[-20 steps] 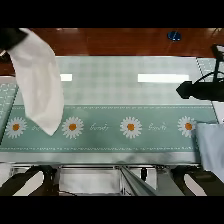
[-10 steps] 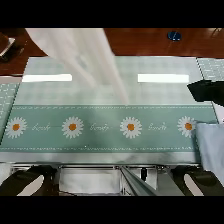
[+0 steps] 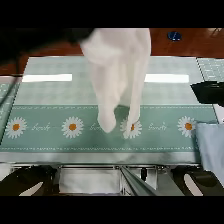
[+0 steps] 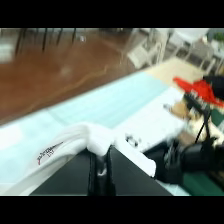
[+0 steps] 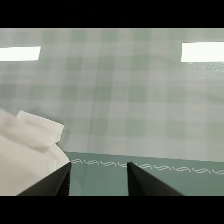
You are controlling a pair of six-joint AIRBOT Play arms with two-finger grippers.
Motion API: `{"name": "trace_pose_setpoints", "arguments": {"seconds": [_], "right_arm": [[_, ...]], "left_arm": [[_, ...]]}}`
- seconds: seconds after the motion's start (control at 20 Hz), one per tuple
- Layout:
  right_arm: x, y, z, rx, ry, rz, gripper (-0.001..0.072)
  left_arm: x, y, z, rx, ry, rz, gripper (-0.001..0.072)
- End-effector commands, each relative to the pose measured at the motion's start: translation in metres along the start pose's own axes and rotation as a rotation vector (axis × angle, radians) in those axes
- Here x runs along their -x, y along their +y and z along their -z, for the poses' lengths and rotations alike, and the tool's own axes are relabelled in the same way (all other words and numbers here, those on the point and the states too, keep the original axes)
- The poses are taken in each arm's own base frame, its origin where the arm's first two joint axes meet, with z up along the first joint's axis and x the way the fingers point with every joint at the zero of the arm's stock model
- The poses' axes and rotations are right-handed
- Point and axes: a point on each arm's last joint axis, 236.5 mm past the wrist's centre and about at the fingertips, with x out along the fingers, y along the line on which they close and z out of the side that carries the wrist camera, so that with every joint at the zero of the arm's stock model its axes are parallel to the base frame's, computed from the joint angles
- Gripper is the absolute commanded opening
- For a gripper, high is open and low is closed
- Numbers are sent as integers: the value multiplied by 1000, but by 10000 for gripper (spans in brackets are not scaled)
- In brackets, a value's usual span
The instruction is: Fold the shirts.
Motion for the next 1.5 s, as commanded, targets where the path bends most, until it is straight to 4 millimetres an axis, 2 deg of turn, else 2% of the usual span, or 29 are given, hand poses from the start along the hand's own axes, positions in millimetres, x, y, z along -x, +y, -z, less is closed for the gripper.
{"name": "trace_pose_setpoints", "arguments": {"seconds": [0.0,0.15,0.25,0.3,0.4,0.45,0.5,0.55,0.65,0.75,0.8,0.85,0.9,0.95,1.0,1.05,1.1,1.15,1.25,1.35,1.45], "right_arm": [[0,-5,3,11,13,20,407],[-4,-6,13,6,43,19,408],[-19,-11,34,-4,97,26,408],[-30,-14,51,-14,146,30,408],[-57,-22,90,-48,268,37,407],[-70,-23,107,-69,319,34,408],[-84,-25,121,-90,365,32,408],[-96,-27,130,-108,396,30,408],[-115,-30,130,-126,421,35,408],[-117,-48,107,-160,415,68,409],[-111,-66,88,-170,384,98,409],[-100,-94,72,-199,345,157,409],[-88,-123,69,-252,331,220,409],[-75,-150,77,-327,332,279,409],[-67,-168,91,-405,337,312,409],[-66,-176,112,-485,348,319,408],[-71,-171,135,-547,375,295,408],[-81,-158,158,-584,412,246,408],[-101,-120,193,-615,474,116,408],[-110,-97,216,-620,520,65,408],[-115,-81,229,-579,558,38,408]], "left_arm": [[-6,36,101,68,214,-49,25],[21,90,213,203,486,-141,25],[53,117,285,283,678,-203,25],[72,131,314,301,757,-248,25],[98,154,350,352,825,-326,25],[105,160,359,393,835,-351,41],[110,165,364,447,835,-382,217],[112,168,364,451,834,-391,510],[122,180,352,424,846,-422,508],[146,197,326,454,857,-494,508],[161,207,309,463,837,-539,507],[175,219,292,478,777,-594,507],[193,231,280,523,701,-668,507],[208,238,279,589,634,-730,507],[215,237,289,684,566,-753,507],[211,227,306,781,529,-719,507],[201,211,330,899,509,-654,507],[189,192,354,1008,505,-574,507],[174,163,390,1131,523,-459,507],[173,148,416,1151,579,-434,507],[172,142,432,1144,618,-435,507]]}}
